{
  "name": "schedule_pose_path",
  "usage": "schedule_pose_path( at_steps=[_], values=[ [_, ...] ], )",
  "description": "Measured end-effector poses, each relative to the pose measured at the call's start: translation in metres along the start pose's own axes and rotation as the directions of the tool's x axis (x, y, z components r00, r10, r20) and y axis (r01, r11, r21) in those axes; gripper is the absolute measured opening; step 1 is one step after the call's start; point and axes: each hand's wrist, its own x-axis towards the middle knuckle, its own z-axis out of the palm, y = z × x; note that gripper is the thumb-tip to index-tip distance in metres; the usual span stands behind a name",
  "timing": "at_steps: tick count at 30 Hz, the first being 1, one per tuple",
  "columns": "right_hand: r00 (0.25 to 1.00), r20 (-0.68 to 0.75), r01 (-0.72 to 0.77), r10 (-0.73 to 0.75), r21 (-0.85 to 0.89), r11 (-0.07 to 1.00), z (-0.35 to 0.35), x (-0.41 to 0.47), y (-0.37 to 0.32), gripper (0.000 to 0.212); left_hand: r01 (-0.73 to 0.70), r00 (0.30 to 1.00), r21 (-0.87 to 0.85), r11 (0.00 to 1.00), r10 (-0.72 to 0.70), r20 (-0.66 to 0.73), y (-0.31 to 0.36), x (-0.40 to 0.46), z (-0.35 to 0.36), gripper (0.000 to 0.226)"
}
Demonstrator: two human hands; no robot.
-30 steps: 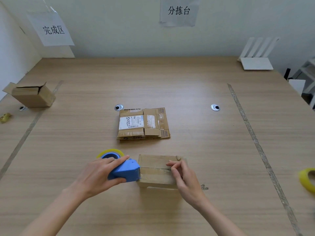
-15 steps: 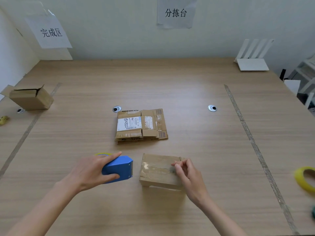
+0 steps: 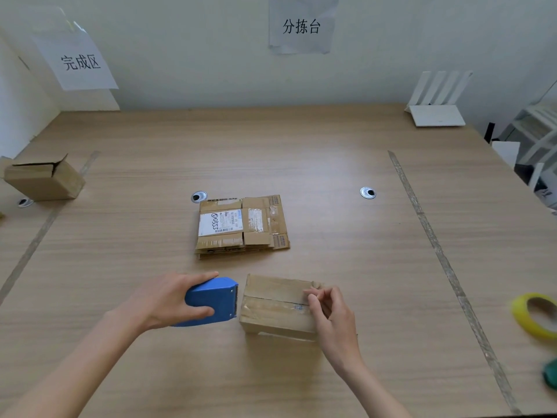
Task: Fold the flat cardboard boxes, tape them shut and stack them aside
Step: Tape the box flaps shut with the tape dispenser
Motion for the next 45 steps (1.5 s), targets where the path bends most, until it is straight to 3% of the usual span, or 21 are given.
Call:
schedule_pose_path(
  at_steps=[19, 24, 27, 30, 33, 37, 40, 42, 45],
  values=[
    [0.992, -0.022, -0.127, 0.128, 0.066, 0.99, -0.009, -0.002, -0.004, 0.022, -0.059, 0.991, 0.111, 0.992, 0.045, 0.128, 0.018, 0.044, -0.029, 0.076],
    [0.996, -0.028, -0.088, 0.089, 0.044, 0.995, -0.009, 0.0, 0.001, 0.021, -0.066, 0.989, 0.153, 0.986, 0.044, 0.141, 0.016, 0.049, -0.023, 0.078],
    [0.997, -0.038, -0.066, 0.066, 0.0, 0.998, -0.011, -0.003, 0.002, 0.021, -0.076, 0.991, 0.179, 0.981, 0.055, 0.123, 0.017, 0.051, -0.02, 0.08],
    [0.999, -0.034, -0.019, 0.014, -0.154, 0.988, -0.013, -0.008, -0.001, 0.017, -0.087, 0.992, 0.204, 0.975, 0.065, 0.111, 0.021, 0.052, -0.018, 0.081],
    [1.0, -0.01, 0.024, -0.029, -0.354, 0.935, -0.015, -0.013, -0.007, 0.012, -0.082, 0.994, 0.212, 0.974, 0.064, 0.091, 0.02, 0.051, -0.018, 0.081],
    [0.999, -0.037, -0.014, -0.001, -0.415, 0.91, -0.012, -0.018, -0.009, 0.018, -0.083, 0.994, 0.2, 0.976, 0.067, 0.086, 0.017, 0.047, -0.018, 0.081],
    [0.996, -0.067, 0.016, -0.063, -0.548, 0.836, -0.008, -0.02, -0.011, 0.015, -0.071, 0.996, 0.191, 0.979, 0.058, 0.074, 0.016, 0.045, -0.017, 0.081],
    [0.996, -0.075, -0.001, -0.048, -0.545, 0.838, -0.006, -0.019, -0.014, 0.014, -0.067, 0.996, 0.192, 0.979, 0.055, 0.068, 0.016, 0.043, -0.017, 0.081],
    [0.997, -0.071, -0.059, 0.034, -0.4, 0.915, -0.007, -0.02, -0.017, 0.018, -0.065, 0.996, 0.179, 0.982, 0.052, 0.074, 0.016, 0.041, -0.018, 0.081]
  ],
)
